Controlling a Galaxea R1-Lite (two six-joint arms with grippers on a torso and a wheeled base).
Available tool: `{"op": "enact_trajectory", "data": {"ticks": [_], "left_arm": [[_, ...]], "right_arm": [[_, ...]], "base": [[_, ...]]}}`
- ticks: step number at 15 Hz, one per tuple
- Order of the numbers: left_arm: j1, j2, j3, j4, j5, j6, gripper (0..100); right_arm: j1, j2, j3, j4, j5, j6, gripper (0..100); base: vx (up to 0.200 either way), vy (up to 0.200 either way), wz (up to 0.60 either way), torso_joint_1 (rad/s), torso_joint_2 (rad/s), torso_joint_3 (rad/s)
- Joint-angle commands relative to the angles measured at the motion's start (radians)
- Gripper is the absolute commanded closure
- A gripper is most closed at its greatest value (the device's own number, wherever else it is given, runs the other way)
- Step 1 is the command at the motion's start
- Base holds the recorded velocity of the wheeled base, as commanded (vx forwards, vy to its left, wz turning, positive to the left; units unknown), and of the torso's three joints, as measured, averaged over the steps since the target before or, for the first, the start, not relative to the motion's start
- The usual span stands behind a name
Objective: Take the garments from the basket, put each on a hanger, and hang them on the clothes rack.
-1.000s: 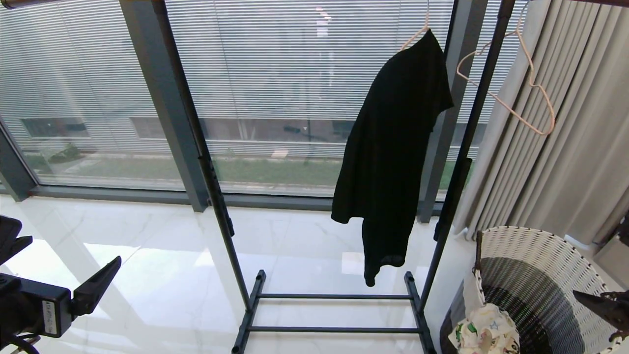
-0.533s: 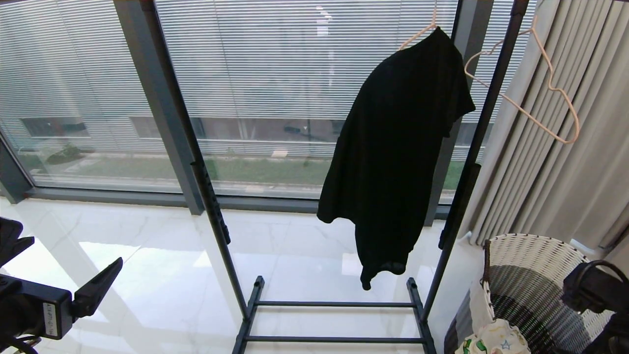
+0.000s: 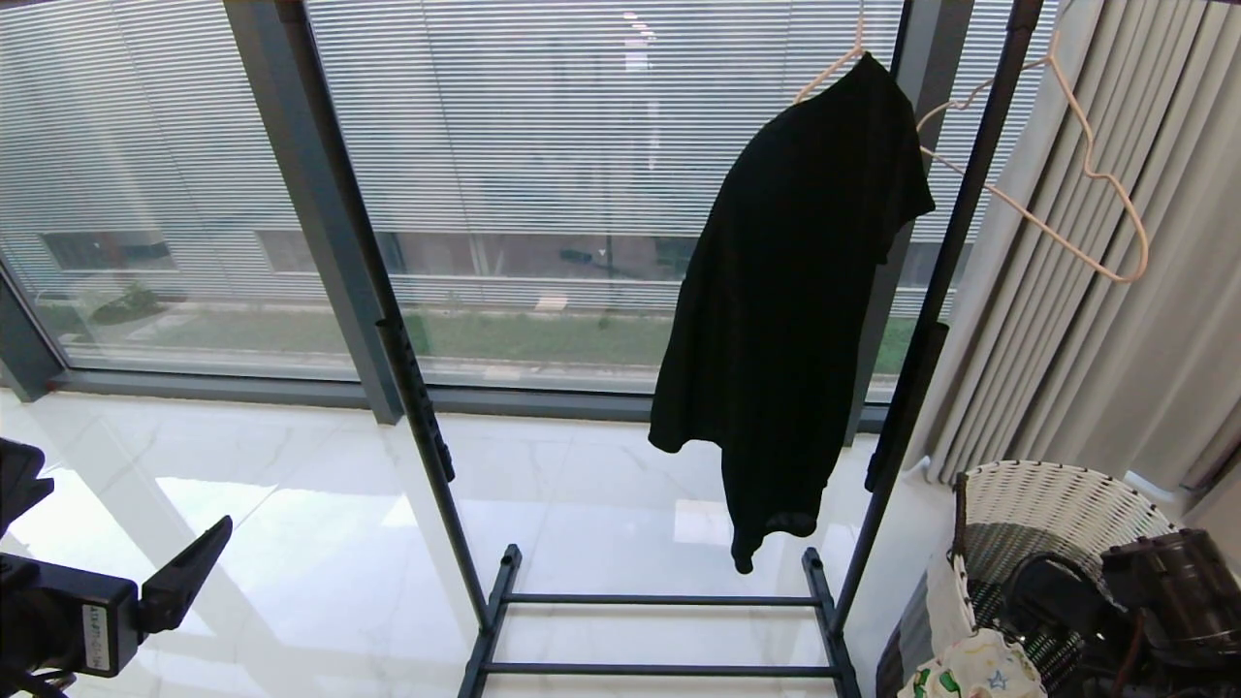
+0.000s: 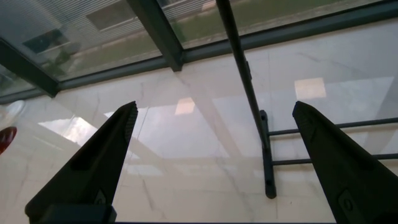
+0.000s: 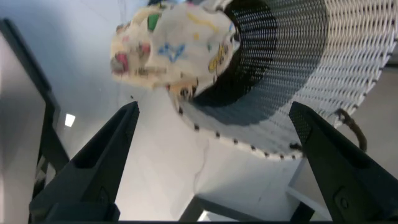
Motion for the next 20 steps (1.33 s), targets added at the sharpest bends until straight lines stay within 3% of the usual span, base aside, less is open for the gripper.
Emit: {"op": "enact_trajectory", "data": {"ticks": [1,20], "left_arm": [[0.000,-0.018,0.020,-0.001,0.005,0.000,0],[0.000,-0.031,0.043,-0.001,0.008,0.003,0]], "right_arm": [[0.011,0.189,-0.005,-0.101,-0.003,0.001,0],[-0.032,0.330,-0.024,-0.195,-0.070,0.004,0]], "base": [[0.000,0.000,0.00,0.000,0.00,0.000],[0.000,0.000,0.00,0.000,0.00,0.000]]}}
